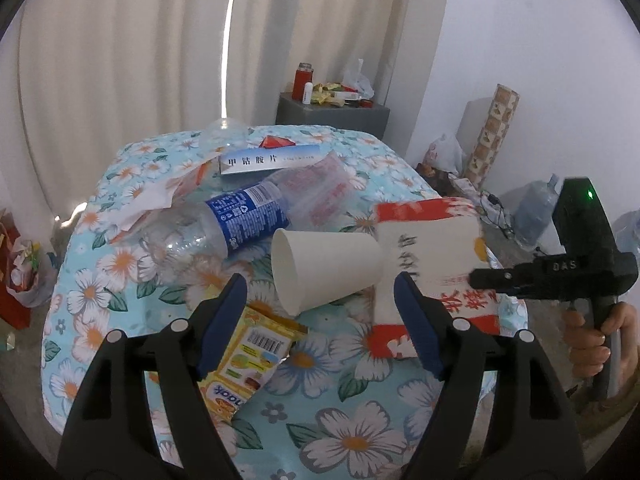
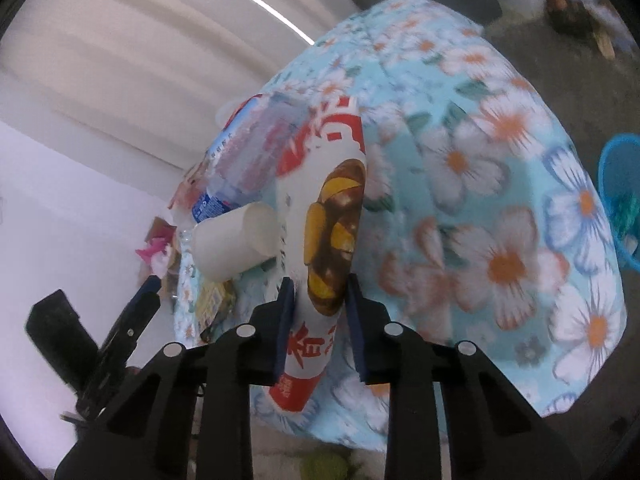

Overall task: Collect trash
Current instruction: 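Grasp the red-and-white snack bag with the right tool, then grasp the white paper cup rim with the left tool while the right tool holds the snack bag, then carry the cup and snack bag to the wastebasket and open both tools, then move both open tools back toward the bottle on the bed, then grasp the yellow snack wrapper with the right tool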

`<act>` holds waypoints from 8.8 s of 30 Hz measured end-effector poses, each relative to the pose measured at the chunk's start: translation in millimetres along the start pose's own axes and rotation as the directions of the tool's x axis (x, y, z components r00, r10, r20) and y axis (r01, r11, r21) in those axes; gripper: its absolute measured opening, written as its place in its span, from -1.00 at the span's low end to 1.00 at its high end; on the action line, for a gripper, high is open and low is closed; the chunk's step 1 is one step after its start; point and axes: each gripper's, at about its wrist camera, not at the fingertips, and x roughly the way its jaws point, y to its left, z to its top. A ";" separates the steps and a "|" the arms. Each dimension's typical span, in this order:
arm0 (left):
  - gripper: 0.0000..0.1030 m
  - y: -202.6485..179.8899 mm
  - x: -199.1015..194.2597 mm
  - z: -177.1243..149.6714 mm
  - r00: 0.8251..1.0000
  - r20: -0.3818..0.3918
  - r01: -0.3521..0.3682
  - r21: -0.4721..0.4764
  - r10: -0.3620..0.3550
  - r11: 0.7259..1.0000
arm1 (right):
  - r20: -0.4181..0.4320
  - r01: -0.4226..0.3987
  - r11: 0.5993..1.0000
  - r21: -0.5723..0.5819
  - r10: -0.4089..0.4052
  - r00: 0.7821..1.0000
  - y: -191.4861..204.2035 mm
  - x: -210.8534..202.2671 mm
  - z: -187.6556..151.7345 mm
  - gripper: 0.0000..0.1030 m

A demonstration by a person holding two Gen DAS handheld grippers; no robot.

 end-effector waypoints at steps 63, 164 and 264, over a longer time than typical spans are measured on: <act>0.27 33.8 71.3 30.1 0.991 -0.121 0.022 -0.318 -0.064 0.948 | 0.109 -0.219 0.949 0.229 0.199 0.974 -99.0 -20.5 3.3 -0.54; 0.26 -415.8 245.8 88.4 0.847 -0.329 0.498 0.212 -0.418 0.841 | 0.399 0.068 0.703 0.708 -0.478 0.783 -355.5 -161.1 -3.1 0.39; -0.79 -34.4 79.1 -55.7 0.957 -0.281 0.033 -0.134 -0.070 0.990 | -0.039 -0.255 0.949 0.186 0.266 0.963 -29.5 26.5 -43.1 -0.53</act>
